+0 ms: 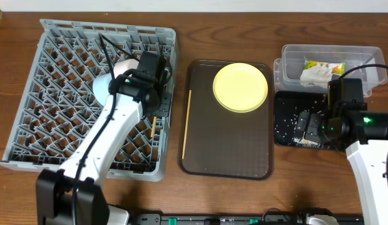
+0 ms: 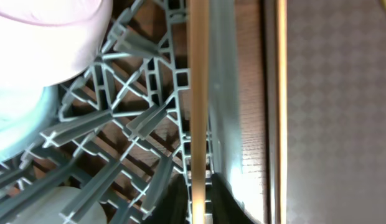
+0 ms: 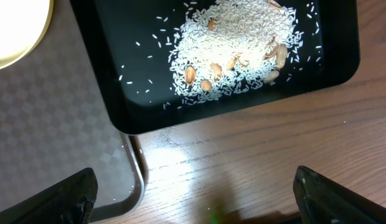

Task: Sort waste into correct bins and load items into the dishwasher
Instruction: 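Carry the chopsticks left and stand them in the dish rack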

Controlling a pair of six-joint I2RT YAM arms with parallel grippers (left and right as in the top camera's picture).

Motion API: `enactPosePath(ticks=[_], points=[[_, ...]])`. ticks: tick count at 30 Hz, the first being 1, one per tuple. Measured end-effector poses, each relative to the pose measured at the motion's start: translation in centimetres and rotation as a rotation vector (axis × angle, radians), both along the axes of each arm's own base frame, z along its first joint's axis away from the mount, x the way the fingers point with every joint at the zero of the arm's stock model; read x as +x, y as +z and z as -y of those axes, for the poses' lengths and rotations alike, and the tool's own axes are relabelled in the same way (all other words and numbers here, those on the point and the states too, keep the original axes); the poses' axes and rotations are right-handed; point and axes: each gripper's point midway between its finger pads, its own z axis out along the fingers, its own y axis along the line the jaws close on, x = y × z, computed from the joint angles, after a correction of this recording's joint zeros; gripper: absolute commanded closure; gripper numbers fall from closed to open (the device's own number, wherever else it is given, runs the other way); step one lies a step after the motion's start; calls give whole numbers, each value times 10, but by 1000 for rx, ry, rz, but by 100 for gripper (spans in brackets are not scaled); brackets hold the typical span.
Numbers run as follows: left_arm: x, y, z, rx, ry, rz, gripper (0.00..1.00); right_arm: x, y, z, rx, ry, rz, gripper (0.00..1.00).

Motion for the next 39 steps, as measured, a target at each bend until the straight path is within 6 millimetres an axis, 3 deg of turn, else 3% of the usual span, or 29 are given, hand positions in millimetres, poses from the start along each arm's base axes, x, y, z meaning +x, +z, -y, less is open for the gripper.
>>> enactPosePath(ticks=[2, 9, 12, 16, 18, 23, 27, 32, 39], points=[[0, -6, -1, 8, -5, -19, 62, 0, 0, 0, 0, 0, 0, 2], [0, -9, -2, 12, -7, -27, 58, 0, 0, 0, 0, 0, 0, 2], [0, -1, 1, -8, -10, -4, 55, 0, 0, 0, 0, 0, 0, 2], [-2, 25, 16, -107, -32, 61, 53, 1, 0, 0, 0, 0, 2, 2], [-6, 36, 27, -150, -40, 83, 48, 1, 0, 0, 0, 0, 2, 2], [-13, 36, 66, -220, -64, 75, 39, 1, 0, 0, 0, 0, 2, 2], [-16, 15, 90, -212, -38, 26, 39, 1, 0, 0, 0, 0, 2, 2], [-13, -21, 107, -156, -9, -16, 39, 1, 0, 0, 0, 0, 2, 2], [-9, -70, 111, -92, 17, -86, 39, 1, 0, 0, 0, 0, 2, 2]])
